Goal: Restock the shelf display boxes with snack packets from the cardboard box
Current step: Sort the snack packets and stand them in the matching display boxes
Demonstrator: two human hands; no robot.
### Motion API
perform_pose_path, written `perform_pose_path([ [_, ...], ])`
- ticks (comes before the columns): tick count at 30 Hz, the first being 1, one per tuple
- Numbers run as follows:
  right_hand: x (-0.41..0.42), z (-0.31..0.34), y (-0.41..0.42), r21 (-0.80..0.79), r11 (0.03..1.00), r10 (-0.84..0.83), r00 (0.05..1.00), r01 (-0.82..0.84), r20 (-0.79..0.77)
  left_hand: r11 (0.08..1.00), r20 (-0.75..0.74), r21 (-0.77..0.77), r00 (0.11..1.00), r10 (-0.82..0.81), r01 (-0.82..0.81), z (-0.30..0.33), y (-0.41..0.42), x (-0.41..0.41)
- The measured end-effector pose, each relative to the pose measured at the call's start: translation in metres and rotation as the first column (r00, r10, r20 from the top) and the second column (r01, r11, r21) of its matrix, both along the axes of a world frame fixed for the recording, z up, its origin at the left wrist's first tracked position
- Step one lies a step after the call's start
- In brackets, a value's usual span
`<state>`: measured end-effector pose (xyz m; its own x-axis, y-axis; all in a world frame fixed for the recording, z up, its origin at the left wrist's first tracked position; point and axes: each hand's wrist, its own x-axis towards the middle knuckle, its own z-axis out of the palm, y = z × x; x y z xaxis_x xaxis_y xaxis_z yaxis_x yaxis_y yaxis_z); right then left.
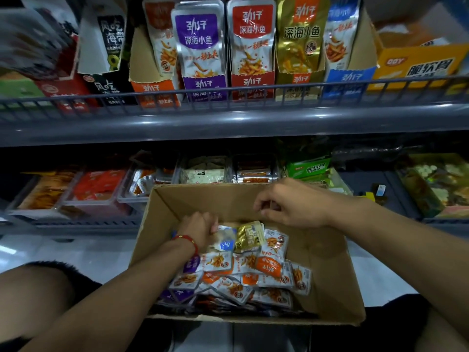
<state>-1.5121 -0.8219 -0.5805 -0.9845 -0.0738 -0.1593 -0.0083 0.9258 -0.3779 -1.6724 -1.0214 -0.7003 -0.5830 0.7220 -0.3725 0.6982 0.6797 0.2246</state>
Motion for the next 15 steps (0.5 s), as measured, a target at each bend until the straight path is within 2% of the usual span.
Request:
perform_pose_path([
  [2, 0.000, 0.000, -0.001, 0.008, 1.000, 0.006, 0.999, -0.006, 0.046, 0.973, 0.216, 0.174, 0.970, 0.113, -0.152, 0.019, 0.004, 0.008],
  [4, 0.001, 0.000, -0.002, 0.013, 1.000, -0.012, 0.994, 0.011, 0.112, 0.905, 0.476, 0.276, 0.864, 0.164, -0.323, 0.044, 0.006, 0.022],
  [6, 0.002, 0.000, -0.003, 0.034, 0.997, -0.072, 0.981, 0.067, 0.178, 0.761, 0.715, 0.323, 0.672, 0.193, -0.563, 0.069, 0.006, 0.034],
  [8, 0.005, 0.001, -0.005, -0.001, 0.986, -0.160, 0.961, 0.165, 0.227, 0.569, 0.906, 0.270, 0.406, 0.124, -0.777, 0.088, 0.003, 0.041],
  [9, 0.007, 0.002, -0.006, -0.068, 0.970, -0.212, 0.948, 0.234, 0.237, 0.495, 0.955, 0.221, 0.290, 0.066, -0.840, 0.095, 0.001, 0.044],
  [11, 0.009, 0.007, -0.006, -0.299, 0.869, -0.330, 0.913, 0.393, 0.241, 0.406, 0.986, 0.158, 0.163, -0.023, -0.900, 0.104, -0.003, 0.047],
  [13, 0.011, 0.016, -0.005, -0.535, 0.675, -0.433, 0.860, 0.508, 0.270, 0.346, 0.990, 0.136, 0.114, -0.083, -0.928, 0.112, -0.006, 0.049],
  [15, 0.013, 0.023, -0.004, -0.669, 0.541, -0.465, 0.844, 0.510, 0.268, 0.312, 0.988, 0.124, 0.087, -0.129, -0.942, 0.118, -0.007, 0.049],
])
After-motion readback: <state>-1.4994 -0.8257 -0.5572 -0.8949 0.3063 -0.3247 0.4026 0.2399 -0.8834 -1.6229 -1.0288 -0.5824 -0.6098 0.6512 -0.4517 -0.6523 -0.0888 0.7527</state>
